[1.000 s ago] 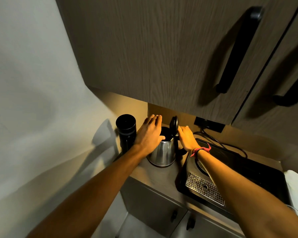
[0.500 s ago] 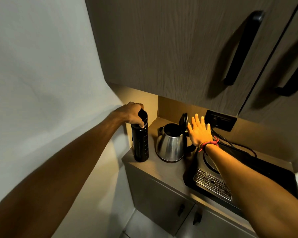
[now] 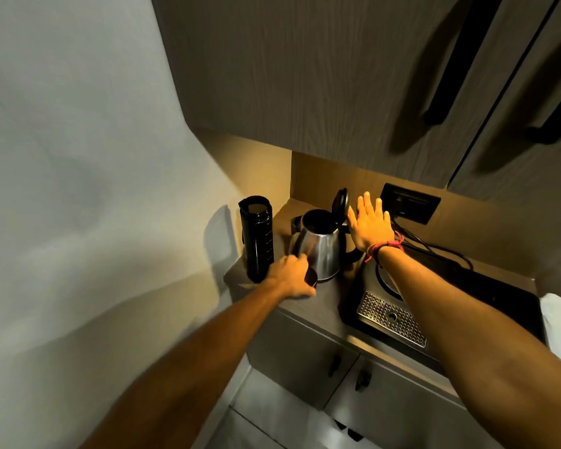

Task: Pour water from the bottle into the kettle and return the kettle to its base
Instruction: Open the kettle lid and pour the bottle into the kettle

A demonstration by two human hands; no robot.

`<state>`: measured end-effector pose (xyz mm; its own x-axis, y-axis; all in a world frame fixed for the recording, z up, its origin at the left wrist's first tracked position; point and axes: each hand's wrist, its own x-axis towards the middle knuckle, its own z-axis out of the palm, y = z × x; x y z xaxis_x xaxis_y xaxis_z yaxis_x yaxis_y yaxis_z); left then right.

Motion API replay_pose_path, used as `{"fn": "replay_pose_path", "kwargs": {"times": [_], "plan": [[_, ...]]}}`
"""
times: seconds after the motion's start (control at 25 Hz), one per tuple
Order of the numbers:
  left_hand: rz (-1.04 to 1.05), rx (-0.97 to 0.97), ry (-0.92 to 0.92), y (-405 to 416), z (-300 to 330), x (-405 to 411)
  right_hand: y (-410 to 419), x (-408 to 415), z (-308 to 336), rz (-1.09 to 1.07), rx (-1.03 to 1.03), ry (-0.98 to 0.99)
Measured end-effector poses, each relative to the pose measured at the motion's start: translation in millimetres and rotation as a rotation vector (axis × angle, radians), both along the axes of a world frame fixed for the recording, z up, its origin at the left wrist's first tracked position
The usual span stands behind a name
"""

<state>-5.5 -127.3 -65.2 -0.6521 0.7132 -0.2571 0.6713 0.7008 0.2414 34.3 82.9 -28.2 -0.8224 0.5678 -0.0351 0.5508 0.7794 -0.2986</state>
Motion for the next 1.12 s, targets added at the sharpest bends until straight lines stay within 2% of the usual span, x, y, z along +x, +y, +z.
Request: {"fn": "replay_pose_path", "kwargs": {"times": [0.16,0.24,0.32,0.44,0.52,0.6,0.68,0.8,0.88,0.96,1.12], "plan": [[0.098,-0.049,-0.062,-3.3,-54.5,10.6,2.5,-2.4,0.2,0.007,0.006,-0.015],[0.107,-0.034,-0.025,-2.4,-63.9,13.7,5.3,-3.5,-1.2,0.018,0.015,-0.027],[0.098,0.034,0.158,-2.2,-59.5,11.4,9.6,-4.7,-2.9,0.027,0.021,-0.018],[0.036,0.341,0.534,-4.2,-26.3,-4.2,13.2,-5.3,-6.8,0.047,0.026,-0.018],[0.211,0.614,0.681,-11.1,2.0,-24.1,13.7,-6.4,-9.7,0.055,0.028,-0.017],[0.532,0.823,0.602,-24.9,21.0,-41.3,12.9,-7.0,-11.3,0.052,0.021,-0.01],[0.713,0.872,0.447,-34.5,23.9,-49.7,11.5,-6.6,-10.9,0.049,0.017,-0.012],[0.683,0.868,0.284,-37.8,14.8,-57.0,10.2,-5.2,-7.2,0.054,0.022,-0.013],[0.637,0.984,0.048,-34.8,6.1,-59.8,10.4,-4.7,-4.1,0.064,0.035,-0.022],[0.687,1.079,-0.134,-34.4,-0.7,-63.1,10.1,-4.3,-3.0,0.075,0.056,-0.042],[0.713,1.058,-0.111,-32.9,-7.2,-69.2,9.2,-3.5,-2.2,0.067,0.042,-0.026]]}}
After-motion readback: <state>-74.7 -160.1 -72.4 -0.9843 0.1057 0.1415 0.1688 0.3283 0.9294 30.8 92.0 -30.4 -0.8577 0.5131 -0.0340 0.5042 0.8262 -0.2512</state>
